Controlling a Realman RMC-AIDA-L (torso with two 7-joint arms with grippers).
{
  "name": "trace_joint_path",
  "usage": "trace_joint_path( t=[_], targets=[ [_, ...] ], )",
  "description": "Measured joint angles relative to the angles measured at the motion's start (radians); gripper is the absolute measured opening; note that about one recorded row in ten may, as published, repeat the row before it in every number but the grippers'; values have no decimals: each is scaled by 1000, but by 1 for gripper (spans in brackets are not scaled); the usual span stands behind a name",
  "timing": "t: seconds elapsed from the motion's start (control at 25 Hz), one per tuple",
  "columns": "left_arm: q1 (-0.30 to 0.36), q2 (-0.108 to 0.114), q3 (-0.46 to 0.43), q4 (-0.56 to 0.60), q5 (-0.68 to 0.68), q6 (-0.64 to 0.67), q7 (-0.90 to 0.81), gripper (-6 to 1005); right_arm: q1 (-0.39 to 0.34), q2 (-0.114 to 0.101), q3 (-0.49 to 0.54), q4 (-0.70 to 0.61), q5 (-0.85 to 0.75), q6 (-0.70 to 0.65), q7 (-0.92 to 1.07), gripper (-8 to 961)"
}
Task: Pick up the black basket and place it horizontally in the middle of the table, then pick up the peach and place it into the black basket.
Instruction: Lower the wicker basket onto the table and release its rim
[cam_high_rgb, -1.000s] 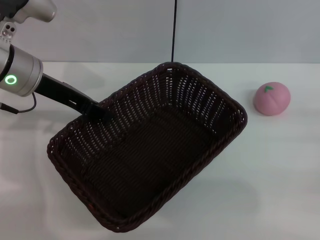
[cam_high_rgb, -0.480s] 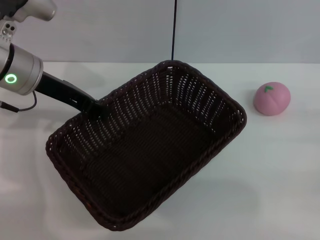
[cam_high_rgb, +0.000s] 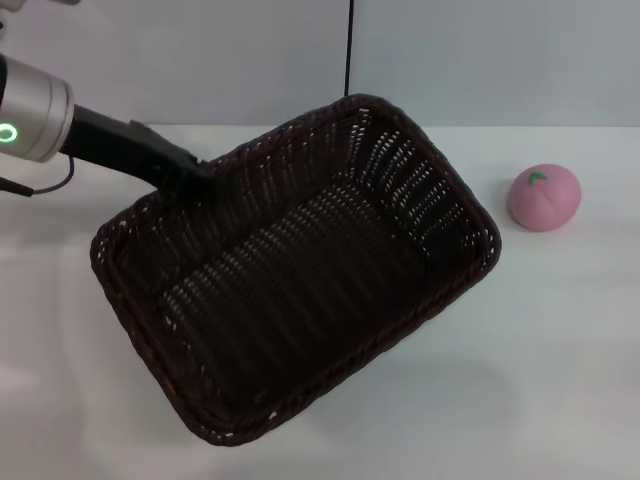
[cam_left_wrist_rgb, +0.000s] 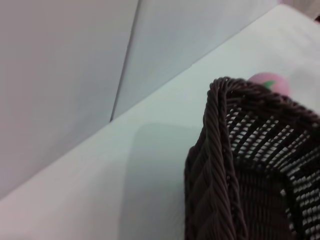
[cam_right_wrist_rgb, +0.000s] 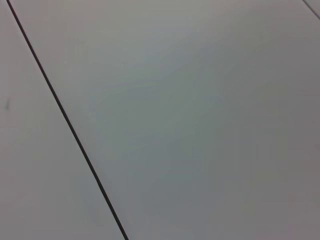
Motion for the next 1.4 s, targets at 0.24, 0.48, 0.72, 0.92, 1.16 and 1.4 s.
trace_joint_path(
  t=[0.24, 0.48, 0.72, 0.92, 1.16, 1.4],
  targets=[
    [-43, 34, -19, 5, -95, 47, 28, 203, 9, -1, 0, 0, 0, 13, 0, 677],
    [-80, 44, -19, 35, -120, 62, 37, 202, 10, 0, 1, 0, 0, 15, 0, 677],
    [-137, 36, -17, 41, -119, 85, 112, 202, 4, 0, 23, 2, 0, 15, 0, 677],
    [-180, 28, -10, 24, -115, 88, 196, 202, 3, 0, 25, 13, 0, 16, 0, 677],
    [-209, 19, -3, -3, -110, 96, 274, 201, 3, 0, 25, 28, 0, 17, 0, 677],
    [-230, -1, 7, -28, -67, 61, 346, 201, 0, 1, 25, 37, 0, 16, 0, 677]
  ],
)
